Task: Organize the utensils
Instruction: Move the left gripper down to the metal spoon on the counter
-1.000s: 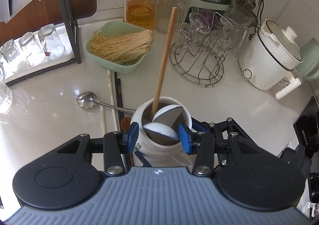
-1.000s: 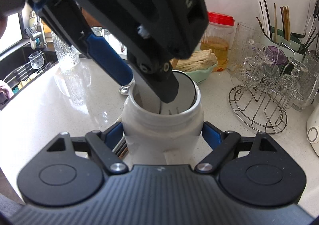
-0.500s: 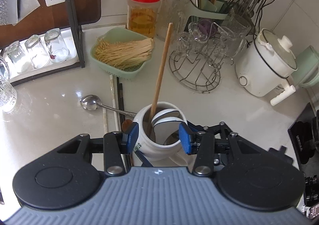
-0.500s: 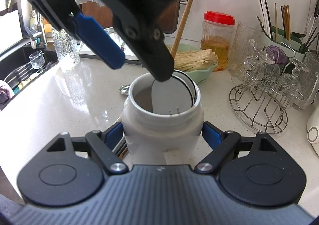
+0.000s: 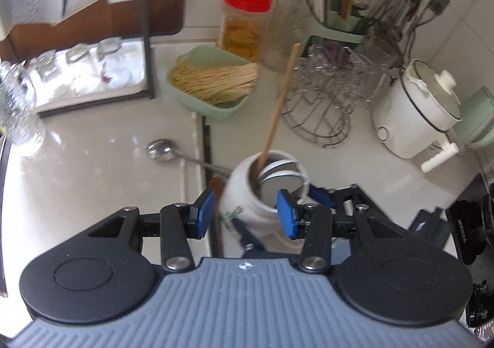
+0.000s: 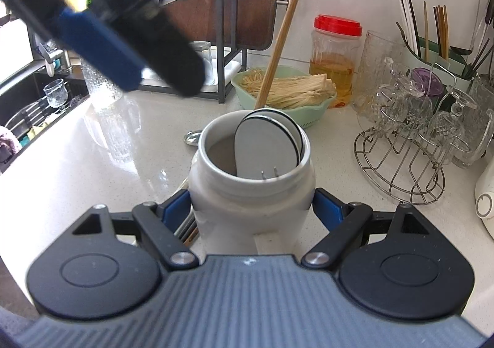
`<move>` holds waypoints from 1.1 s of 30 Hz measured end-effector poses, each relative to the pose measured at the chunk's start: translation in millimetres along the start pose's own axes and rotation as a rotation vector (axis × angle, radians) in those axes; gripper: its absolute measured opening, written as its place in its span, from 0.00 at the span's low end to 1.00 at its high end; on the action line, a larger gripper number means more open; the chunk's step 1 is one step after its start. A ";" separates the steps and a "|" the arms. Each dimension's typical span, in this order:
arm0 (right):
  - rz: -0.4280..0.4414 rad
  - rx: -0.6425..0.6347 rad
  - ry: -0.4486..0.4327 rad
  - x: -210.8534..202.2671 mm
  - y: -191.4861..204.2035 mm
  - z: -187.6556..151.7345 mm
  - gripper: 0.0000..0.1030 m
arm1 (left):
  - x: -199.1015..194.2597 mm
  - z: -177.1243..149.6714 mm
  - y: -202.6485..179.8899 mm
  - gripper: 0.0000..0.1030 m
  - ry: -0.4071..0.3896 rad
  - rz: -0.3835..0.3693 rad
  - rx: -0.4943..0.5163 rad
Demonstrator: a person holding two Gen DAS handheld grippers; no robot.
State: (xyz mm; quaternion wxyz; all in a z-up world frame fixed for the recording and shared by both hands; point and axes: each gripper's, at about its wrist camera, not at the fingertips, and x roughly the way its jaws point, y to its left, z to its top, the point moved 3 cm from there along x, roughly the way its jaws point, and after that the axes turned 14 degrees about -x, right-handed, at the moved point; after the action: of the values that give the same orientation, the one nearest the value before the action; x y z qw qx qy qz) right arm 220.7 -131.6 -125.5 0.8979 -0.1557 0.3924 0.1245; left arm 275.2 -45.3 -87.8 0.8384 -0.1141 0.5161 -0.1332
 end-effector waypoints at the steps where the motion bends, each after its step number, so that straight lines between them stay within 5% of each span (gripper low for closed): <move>1: -0.002 0.001 0.002 -0.5 -0.1 -0.2 0.85 | 0.1 -1.1 5.4 0.49 0.000 0.000 -0.017; 17: -0.040 0.036 0.093 -16.2 -10.9 -10.1 0.85 | 47.0 6.4 97.8 0.49 0.033 0.007 -0.276; 22: -0.046 0.042 0.110 -18.2 -10.8 -11.3 0.85 | 74.4 19.7 124.4 0.58 0.034 0.011 -0.380; 33: -0.083 0.074 0.121 -19.0 -8.0 -9.9 0.85 | 136.6 48.1 126.7 0.62 -0.025 0.035 -0.449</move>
State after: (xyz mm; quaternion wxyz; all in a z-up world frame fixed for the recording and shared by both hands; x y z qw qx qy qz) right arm 204.4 -144.6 -116.3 0.8821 -0.1457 0.4436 0.0628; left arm 390.7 29.6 -222.3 0.8004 -0.2905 0.5244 0.0008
